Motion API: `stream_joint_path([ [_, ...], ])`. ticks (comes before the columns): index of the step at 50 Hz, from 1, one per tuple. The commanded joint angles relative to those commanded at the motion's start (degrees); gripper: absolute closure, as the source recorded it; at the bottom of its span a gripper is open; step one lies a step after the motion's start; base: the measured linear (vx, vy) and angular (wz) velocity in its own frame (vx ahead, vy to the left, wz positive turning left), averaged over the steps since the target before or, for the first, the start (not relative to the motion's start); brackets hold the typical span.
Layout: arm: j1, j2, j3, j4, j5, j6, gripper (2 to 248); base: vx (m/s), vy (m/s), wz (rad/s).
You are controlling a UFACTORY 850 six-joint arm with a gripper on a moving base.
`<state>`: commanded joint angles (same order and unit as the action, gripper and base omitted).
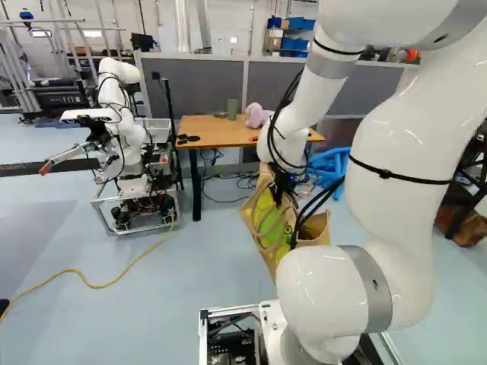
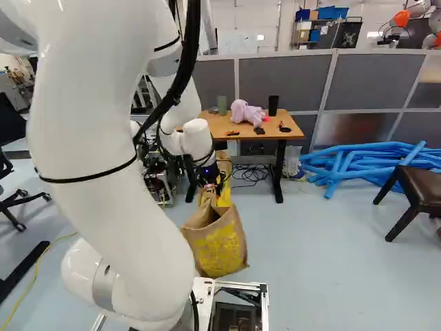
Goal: Pick up the bag on the ground and place it on the table
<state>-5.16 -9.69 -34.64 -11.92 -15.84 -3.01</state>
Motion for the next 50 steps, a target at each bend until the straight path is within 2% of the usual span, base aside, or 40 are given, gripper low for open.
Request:
stream_joint_path([
  [25, -1.08, 4.14, -1.09, 0.06, -2.7, 0.0, 228, 0.0, 0.0, 0.0],
  [50, -0.18, 5.64, -4.77, 2.82, -4.8, 0.0, 228, 0.0, 0.0, 0.0],
])
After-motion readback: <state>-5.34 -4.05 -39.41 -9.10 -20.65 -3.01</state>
